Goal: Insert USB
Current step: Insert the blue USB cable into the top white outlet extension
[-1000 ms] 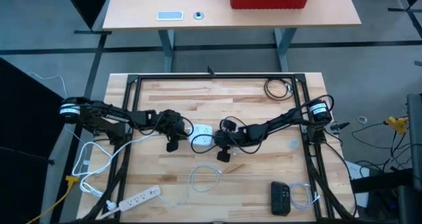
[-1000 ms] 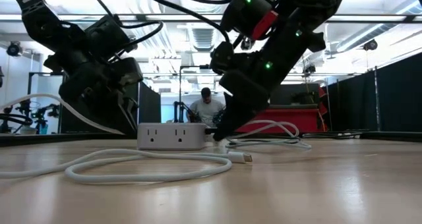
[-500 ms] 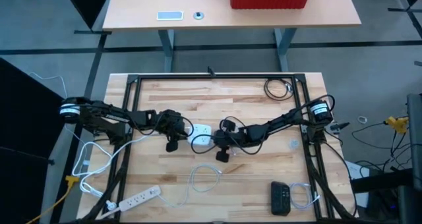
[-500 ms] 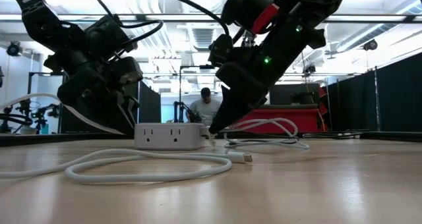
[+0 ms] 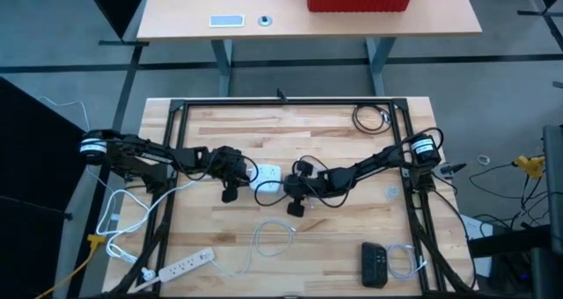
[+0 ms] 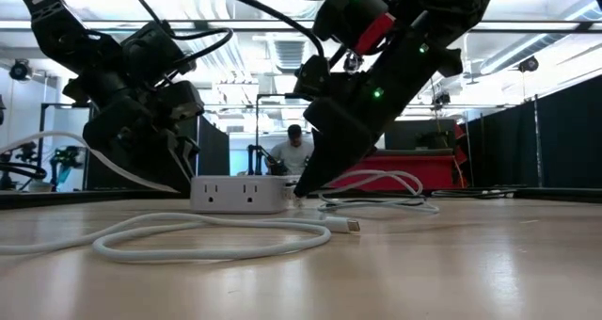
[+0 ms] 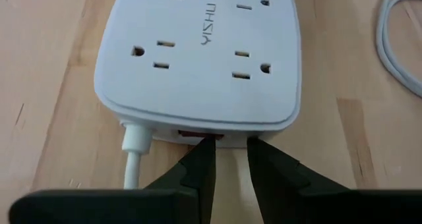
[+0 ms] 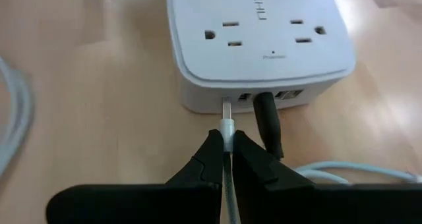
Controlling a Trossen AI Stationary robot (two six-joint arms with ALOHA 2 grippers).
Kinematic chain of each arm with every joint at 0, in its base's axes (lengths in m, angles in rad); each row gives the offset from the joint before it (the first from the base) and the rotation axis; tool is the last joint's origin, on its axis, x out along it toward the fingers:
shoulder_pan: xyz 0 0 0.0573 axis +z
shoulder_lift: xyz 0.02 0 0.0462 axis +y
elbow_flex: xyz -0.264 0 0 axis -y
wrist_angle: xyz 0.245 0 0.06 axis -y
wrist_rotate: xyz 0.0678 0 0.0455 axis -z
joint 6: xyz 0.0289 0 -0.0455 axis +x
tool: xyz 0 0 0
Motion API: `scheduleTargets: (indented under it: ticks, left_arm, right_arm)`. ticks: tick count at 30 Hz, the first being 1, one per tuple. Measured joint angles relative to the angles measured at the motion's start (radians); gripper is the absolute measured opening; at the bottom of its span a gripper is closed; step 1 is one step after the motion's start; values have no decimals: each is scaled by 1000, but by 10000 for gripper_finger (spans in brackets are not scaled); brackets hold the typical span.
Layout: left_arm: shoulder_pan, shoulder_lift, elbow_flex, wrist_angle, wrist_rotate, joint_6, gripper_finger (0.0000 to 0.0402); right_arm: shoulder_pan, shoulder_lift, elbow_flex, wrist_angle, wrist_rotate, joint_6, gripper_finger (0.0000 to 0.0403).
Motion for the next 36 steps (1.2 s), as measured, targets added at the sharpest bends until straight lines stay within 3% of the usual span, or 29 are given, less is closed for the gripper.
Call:
scheduleTargets:
  ticks: [4, 26, 36]
  left_arm:
    - [0, 0, 0, 3, -1, 0, 77]
    - [0, 0, 0, 6, 3, 0, 77]
    - [0, 0, 0, 3, 4, -1, 77]
  right_arm:
    - [-1, -8, 0, -7, 45, 13, 0]
    - [-5, 4, 0, -6, 73, 48, 0]
    - [-10, 4, 0, 3, 32, 12, 0]
